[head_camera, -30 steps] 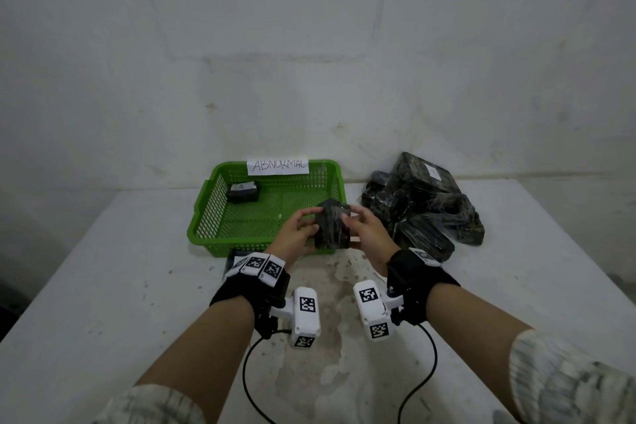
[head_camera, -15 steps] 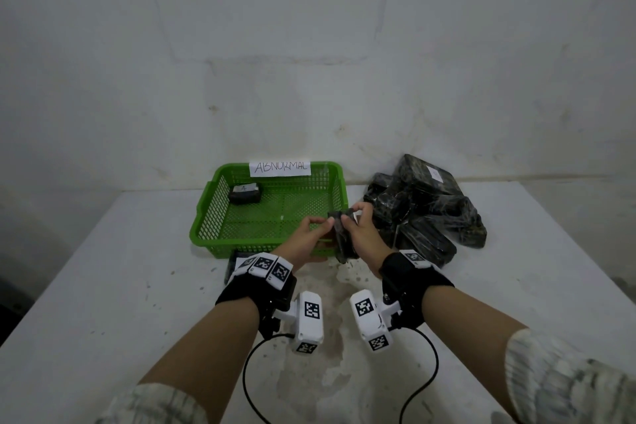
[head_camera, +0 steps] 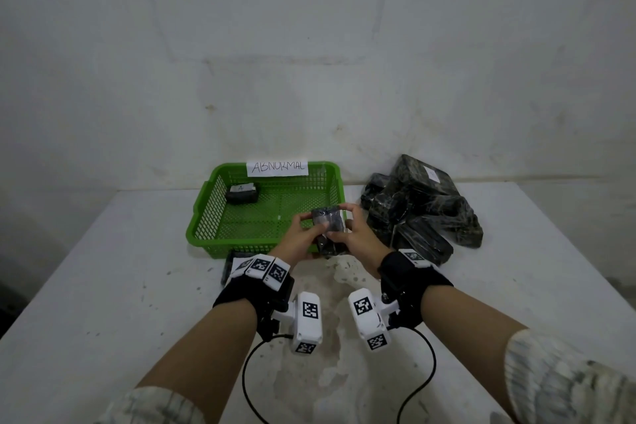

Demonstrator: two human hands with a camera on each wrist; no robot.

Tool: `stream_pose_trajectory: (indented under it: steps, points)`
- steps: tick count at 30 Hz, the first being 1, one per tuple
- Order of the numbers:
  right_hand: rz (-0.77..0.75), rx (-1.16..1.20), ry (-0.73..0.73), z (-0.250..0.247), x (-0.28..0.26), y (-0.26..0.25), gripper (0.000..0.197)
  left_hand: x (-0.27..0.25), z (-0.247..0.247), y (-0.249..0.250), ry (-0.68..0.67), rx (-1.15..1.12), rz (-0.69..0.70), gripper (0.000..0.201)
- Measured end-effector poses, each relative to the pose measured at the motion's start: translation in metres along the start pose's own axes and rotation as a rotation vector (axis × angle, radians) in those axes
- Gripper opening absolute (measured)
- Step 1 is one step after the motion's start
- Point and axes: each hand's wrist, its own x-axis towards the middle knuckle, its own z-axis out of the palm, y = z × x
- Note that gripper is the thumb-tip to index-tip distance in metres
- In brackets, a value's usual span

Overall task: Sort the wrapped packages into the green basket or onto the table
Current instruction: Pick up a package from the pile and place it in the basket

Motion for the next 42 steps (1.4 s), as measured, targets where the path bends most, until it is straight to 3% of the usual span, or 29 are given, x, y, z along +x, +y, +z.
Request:
stream_pose_trajectory:
  steps: [7,11,13,16,19,25,29,34,36,40,42]
  points:
    - [0.008,-0.01,-0.041,0.002,-0.001,-0.002,0.066,0.004,-0.005,-0.001,0.097,0.024,0.095,0.043]
    - [-0.038,-0.099,-0.01,-0.001,-0.001,0.002,0.072,0.006,-0.008,-0.005,0.175,0.14,0.195,0.035]
    - [-0.042,-0.101,0.018,-0.001,0.002,0.005,0.064,0.008,-0.01,-0.007,0.187,0.229,0.23,0.024]
    - [-0.063,-0.037,0.152,-0.001,0.006,0.008,0.032,0.002,-0.011,-0.002,0.112,0.145,0.158,0.016]
    - [-0.113,-0.085,0.205,-0.008,0.007,0.007,0.021,-0.005,-0.011,0.003,0.016,-0.02,-0.007,0.032]
    - [-0.123,-0.03,0.021,-0.006,-0.001,-0.003,0.022,-0.005,-0.013,-0.002,0.01,0.045,0.022,0.053]
    - [-0.186,-0.066,0.179,0.002,-0.001,0.0,0.021,-0.007,-0.012,0.001,0.039,-0.003,0.032,0.043]
    - [-0.255,-0.225,0.3,0.006,0.003,0.009,0.042,-0.008,-0.015,0.0,0.001,-0.048,0.028,0.045]
    - [-0.201,-0.198,0.328,0.005,0.005,0.008,0.045,-0.01,-0.015,-0.001,-0.033,-0.11,0.012,0.042]
    - [0.14,-0.001,0.056,0.007,0.003,0.004,0.045,-0.011,-0.011,0.001,-0.09,-0.043,0.02,0.041]
    - [0.172,-0.038,0.045,0.007,0.003,0.005,0.044,-0.01,-0.007,0.002,-0.09,0.009,0.013,0.038]
